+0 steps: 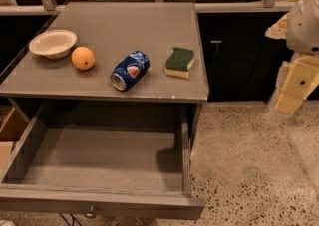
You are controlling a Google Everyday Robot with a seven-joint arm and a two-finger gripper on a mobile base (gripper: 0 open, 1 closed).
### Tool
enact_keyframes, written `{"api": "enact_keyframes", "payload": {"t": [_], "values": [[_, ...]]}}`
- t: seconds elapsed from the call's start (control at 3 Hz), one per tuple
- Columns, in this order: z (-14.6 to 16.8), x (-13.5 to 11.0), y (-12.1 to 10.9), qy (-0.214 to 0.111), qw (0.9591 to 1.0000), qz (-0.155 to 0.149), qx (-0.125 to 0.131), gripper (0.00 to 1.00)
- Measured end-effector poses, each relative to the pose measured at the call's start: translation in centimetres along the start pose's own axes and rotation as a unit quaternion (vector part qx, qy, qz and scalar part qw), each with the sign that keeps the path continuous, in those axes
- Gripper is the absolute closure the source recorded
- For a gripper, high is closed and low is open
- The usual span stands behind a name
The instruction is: Place pepsi can into top drawer
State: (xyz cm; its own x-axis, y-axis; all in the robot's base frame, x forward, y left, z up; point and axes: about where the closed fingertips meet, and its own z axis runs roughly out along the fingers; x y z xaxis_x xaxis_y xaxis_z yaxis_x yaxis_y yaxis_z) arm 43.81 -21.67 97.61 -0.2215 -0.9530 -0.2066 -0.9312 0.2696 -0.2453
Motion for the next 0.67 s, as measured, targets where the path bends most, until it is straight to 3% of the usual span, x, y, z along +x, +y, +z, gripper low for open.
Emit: {"api": "enact_keyframes", "payload": {"t": [0.33,0.67], "values": [[0.0,0.0,0.0,0.000,1.0000,0.000,0.000,0.00],[0.6,-1.6,-0.9,-0.011,0.9997,-0.024,0.002,0.00]]}}
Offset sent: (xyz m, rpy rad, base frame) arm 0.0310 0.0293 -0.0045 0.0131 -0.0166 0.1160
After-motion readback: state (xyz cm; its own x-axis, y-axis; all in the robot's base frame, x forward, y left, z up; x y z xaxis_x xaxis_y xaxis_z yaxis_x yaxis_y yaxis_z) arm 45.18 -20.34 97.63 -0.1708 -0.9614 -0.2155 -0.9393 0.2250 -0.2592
